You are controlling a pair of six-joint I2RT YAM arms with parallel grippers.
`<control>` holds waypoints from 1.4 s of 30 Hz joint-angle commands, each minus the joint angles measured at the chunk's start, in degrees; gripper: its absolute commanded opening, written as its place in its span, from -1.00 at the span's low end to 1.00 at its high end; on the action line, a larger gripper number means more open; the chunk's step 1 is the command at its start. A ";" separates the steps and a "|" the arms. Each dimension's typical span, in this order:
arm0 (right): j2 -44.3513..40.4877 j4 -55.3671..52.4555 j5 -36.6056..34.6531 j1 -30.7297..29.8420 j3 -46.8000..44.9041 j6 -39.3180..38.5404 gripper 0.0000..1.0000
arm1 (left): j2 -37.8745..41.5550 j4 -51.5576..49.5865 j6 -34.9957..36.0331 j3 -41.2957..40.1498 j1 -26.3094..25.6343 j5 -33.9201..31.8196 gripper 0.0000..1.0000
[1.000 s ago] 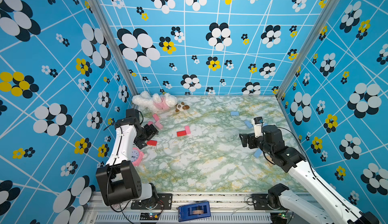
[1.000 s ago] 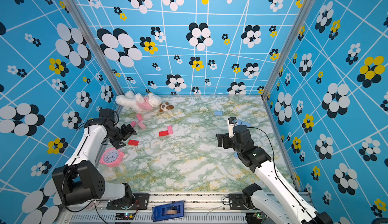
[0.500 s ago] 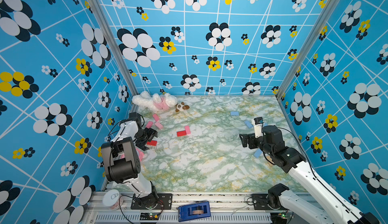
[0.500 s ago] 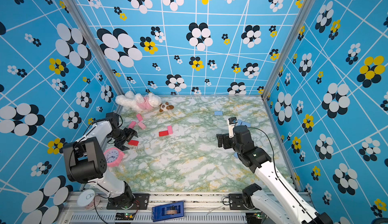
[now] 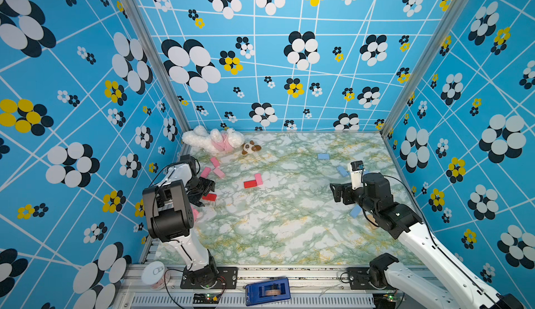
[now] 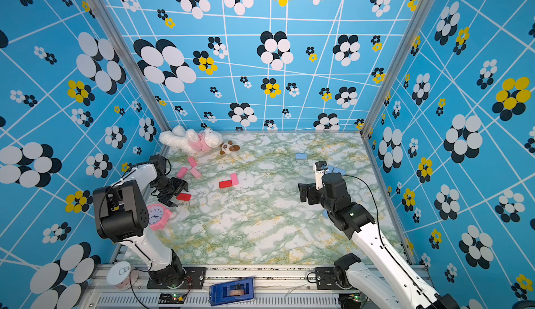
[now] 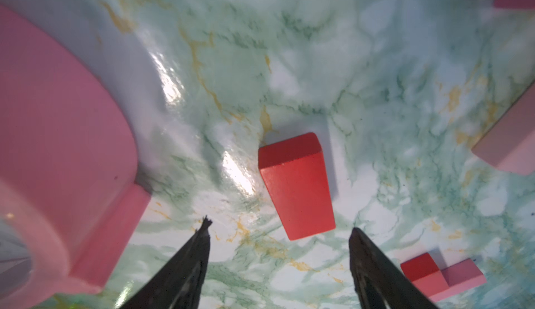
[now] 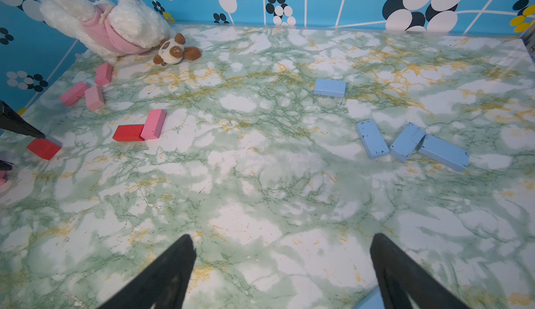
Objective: Assemble the letter t with building blocks
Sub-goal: Pick up the building block from the center of the board.
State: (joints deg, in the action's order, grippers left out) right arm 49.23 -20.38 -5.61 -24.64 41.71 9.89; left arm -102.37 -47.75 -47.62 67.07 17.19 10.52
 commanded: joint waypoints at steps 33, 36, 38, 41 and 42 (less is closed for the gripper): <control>-2.19 0.05 -0.31 -0.47 -1.22 1.07 0.94 | 1.09 -2.13 9.87 5.82 -5.06 -4.52 -0.72; -2.15 -0.03 -0.45 -0.49 -1.12 0.84 0.94 | 5.18 -2.57 16.12 9.24 -9.59 -7.41 -0.72; -2.06 -0.11 -0.39 -0.45 -0.94 0.62 0.94 | 6.80 -2.62 21.42 12.62 -13.93 -8.51 -0.71; -1.95 -0.09 -0.21 -0.49 -0.76 0.48 0.94 | 5.87 -3.30 29.72 18.80 -20.95 -8.98 -0.68; -1.96 -0.01 -0.06 -0.49 -0.82 0.39 0.94 | 4.73 -4.04 32.62 21.47 -23.52 -9.28 -0.67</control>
State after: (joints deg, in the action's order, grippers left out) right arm 47.68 -20.38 -5.65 -24.64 40.86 10.04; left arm -97.03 -49.32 -25.87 84.64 -1.78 2.96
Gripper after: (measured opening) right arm 0.970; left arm 0.315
